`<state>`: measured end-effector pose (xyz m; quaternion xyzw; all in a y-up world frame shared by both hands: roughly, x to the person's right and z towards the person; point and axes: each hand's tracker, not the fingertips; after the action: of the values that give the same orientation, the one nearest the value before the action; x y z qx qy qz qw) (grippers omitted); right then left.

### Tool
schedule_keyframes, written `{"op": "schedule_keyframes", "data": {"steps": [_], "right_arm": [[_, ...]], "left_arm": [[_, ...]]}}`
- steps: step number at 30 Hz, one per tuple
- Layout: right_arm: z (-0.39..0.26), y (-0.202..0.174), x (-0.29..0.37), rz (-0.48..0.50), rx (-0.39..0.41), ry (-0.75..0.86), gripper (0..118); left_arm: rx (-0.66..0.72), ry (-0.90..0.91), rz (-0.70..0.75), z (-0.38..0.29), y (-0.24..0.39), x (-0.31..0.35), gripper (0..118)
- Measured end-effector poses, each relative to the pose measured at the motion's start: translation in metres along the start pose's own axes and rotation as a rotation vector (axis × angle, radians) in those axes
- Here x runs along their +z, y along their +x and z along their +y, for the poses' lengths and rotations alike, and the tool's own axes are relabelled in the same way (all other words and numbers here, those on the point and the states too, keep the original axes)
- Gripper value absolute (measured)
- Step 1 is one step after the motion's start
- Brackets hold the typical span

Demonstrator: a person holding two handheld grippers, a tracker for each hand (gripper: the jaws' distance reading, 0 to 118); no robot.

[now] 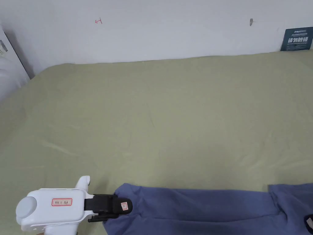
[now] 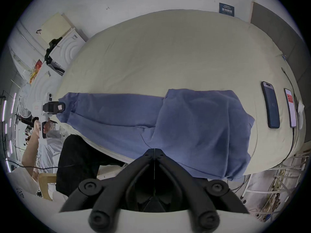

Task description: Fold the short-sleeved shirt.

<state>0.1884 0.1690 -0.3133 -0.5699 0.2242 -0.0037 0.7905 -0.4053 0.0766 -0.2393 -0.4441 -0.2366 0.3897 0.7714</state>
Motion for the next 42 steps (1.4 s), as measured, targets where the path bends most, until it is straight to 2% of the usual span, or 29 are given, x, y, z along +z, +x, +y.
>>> {"op": "schedule_keyframes", "data": {"steps": [2, 6, 10, 15, 16, 17, 18, 19, 22, 24, 25, 27, 28, 31, 35, 37, 40, 41, 42], "right_arm": [[0.000, 0.006, 0.006, 0.012, -0.008, 0.013, 0], [0.000, 0.020, 0.017, 0.004, -0.027, 0.041, 0], [-0.001, 0.037, 0.025, -0.014, -0.066, 0.062, 0], [-0.005, 0.052, 0.026, -0.038, -0.095, 0.078, 0], [-0.006, 0.055, 0.026, -0.037, -0.104, 0.083, 0], [-0.007, 0.057, 0.026, -0.035, -0.115, 0.086, 0], [-0.007, 0.060, 0.025, -0.028, -0.126, 0.084, 0], [-0.008, 0.062, 0.025, -0.022, -0.134, 0.084, 0], [-0.011, 0.065, 0.023, -0.029, -0.146, 0.081, 0], [-0.014, 0.066, 0.024, -0.035, -0.150, 0.077, 0], [-0.015, 0.066, 0.024, -0.037, -0.151, 0.075, 0], [-0.018, 0.066, 0.027, -0.039, -0.151, 0.078, 0], [-0.019, 0.065, 0.028, -0.038, -0.149, 0.078, 0], [-0.021, 0.061, 0.033, -0.042, -0.138, 0.088, 0], [-0.022, 0.053, 0.038, -0.037, -0.132, 0.107, 0], [-0.023, 0.050, 0.037, -0.037, -0.122, 0.111, 0], [-0.025, 0.047, 0.033, -0.046, -0.112, 0.107, 0], [-0.026, 0.047, 0.032, -0.045, -0.112, 0.101, 0], [-0.026, 0.047, 0.031, -0.043, -0.115, 0.096, 0]], "left_arm": [[-0.015, 0.029, -0.007, 0.003, 0.028, 0.002, 6], [-0.129, 0.024, -0.043, 0.013, 0.090, -0.022, 6], [-0.265, -0.096, -0.087, 0.008, 0.164, -0.091, 6], [-0.249, -0.204, -0.116, -0.006, 0.196, -0.179, 9], [-0.239, -0.202, -0.103, -0.009, 0.196, -0.193, 17], [-0.228, -0.210, -0.099, -0.011, 0.195, -0.203, 55], [-0.211, -0.234, -0.094, -0.011, 0.190, -0.215, 85], [-0.174, -0.271, -0.104, -0.013, 0.186, -0.222, 95], [-0.120, -0.266, -0.136, -0.016, 0.176, -0.223, 92], [-0.106, -0.227, -0.149, -0.015, 0.169, -0.209, 84], [-0.103, -0.174, -0.157, -0.016, 0.164, -0.200, 73], [-0.074, -0.084, -0.146, -0.011, 0.152, -0.185, 22], [-0.044, -0.058, -0.149, -0.011, 0.145, -0.183, 2], [0.013, -0.065, -0.163, -0.018, 0.131, -0.189, 1], [-0.041, -0.176, -0.262, -0.044, 0.143, -0.233, 1], [-0.014, -0.216, -0.223, -0.060, 0.143, -0.266, 1], [0.053, -0.353, -0.073, -0.092, 0.125, -0.319, 0], [0.060, -0.346, -0.112, -0.102, 0.121, -0.328, 0], [0.055, -0.276, -0.219, -0.105, 0.124, -0.321, 0]]}}
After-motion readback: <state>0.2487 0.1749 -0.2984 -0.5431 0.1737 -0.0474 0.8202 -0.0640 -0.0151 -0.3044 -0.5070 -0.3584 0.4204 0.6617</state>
